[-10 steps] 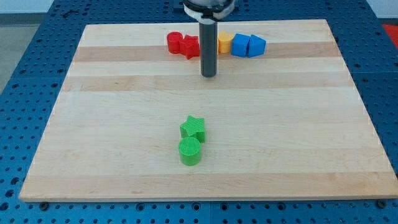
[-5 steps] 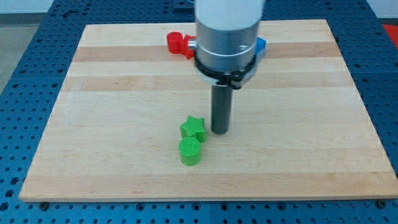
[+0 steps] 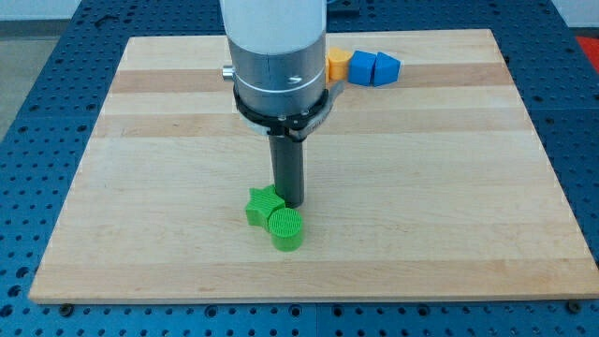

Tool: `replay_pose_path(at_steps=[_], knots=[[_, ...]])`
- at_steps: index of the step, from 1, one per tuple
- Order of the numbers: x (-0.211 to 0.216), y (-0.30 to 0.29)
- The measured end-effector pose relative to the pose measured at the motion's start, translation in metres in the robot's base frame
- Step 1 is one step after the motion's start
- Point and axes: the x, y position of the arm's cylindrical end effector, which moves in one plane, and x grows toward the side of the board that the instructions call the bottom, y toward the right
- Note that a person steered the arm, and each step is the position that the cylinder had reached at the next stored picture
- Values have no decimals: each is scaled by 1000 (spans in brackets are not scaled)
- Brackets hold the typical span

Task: Move green star to center left

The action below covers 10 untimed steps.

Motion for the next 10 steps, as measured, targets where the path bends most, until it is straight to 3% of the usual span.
replay_pose_path(at_steps=[3, 4, 5, 7, 8, 10], knots=[[36, 18], [36, -17], [15, -60], [-84, -126], [-83, -134], [-32, -75]])
